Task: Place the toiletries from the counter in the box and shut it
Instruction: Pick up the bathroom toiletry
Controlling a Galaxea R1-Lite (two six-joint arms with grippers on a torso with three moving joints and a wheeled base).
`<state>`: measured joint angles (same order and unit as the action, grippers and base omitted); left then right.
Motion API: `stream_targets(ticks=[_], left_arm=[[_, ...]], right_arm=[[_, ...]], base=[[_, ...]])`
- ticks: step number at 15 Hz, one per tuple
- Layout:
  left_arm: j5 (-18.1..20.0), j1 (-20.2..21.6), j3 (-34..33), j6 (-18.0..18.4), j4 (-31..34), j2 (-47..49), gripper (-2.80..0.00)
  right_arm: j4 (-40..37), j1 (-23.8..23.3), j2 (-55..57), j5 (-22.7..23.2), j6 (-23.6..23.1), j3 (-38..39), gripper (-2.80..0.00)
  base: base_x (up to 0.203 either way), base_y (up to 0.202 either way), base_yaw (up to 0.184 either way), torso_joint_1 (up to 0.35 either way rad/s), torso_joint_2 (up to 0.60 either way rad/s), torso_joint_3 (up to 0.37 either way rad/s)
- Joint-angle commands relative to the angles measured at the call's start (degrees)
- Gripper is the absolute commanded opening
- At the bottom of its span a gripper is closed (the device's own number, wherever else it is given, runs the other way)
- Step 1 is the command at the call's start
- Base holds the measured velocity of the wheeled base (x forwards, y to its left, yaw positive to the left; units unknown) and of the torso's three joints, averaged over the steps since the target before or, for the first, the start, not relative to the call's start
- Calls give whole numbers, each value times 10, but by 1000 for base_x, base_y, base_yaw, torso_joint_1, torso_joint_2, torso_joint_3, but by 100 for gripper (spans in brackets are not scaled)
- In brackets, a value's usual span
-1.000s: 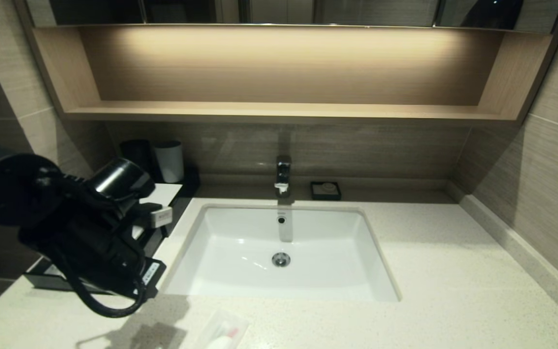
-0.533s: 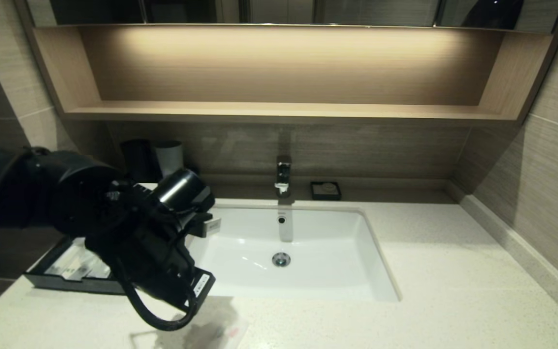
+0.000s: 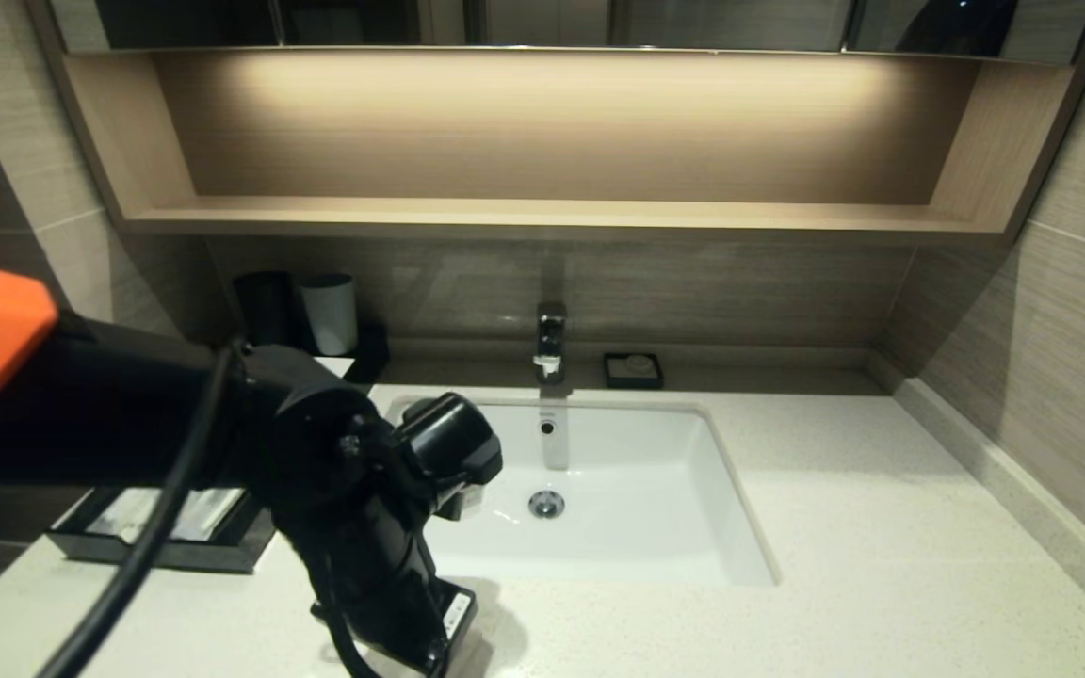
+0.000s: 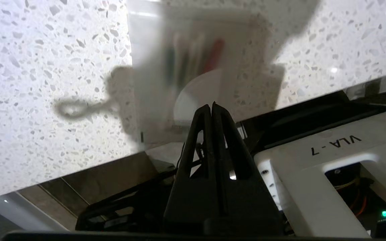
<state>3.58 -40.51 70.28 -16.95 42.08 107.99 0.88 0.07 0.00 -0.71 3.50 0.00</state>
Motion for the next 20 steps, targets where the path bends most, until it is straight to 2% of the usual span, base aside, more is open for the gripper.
stream_targets(ticks=[1,4,5,9,20], left_arm=[[-1,-1,-20,-7,-32,18,-280],[-7,-1,-30,-6,-38,17,-280],[-9,-1,-34,-6,-40,20,0],[-31,-1,-33,-8,-41,19,0],[-30,-4,-45,-4,-49,31,0]], right_arm=[[0,0,0,0,0,0,-280],[0,0,0,0,0,0,-280],[1,0,0,0,0,0,-280],[0,0,0,0,0,0,-280],[1,0,1,0,0,0,-280]], base=[[0,0,0,0,0,0],[0,0,0,0,0,0],[0,0,0,0,0,0],[0,0,0,0,0,0],[0,0,0,0,0,0]])
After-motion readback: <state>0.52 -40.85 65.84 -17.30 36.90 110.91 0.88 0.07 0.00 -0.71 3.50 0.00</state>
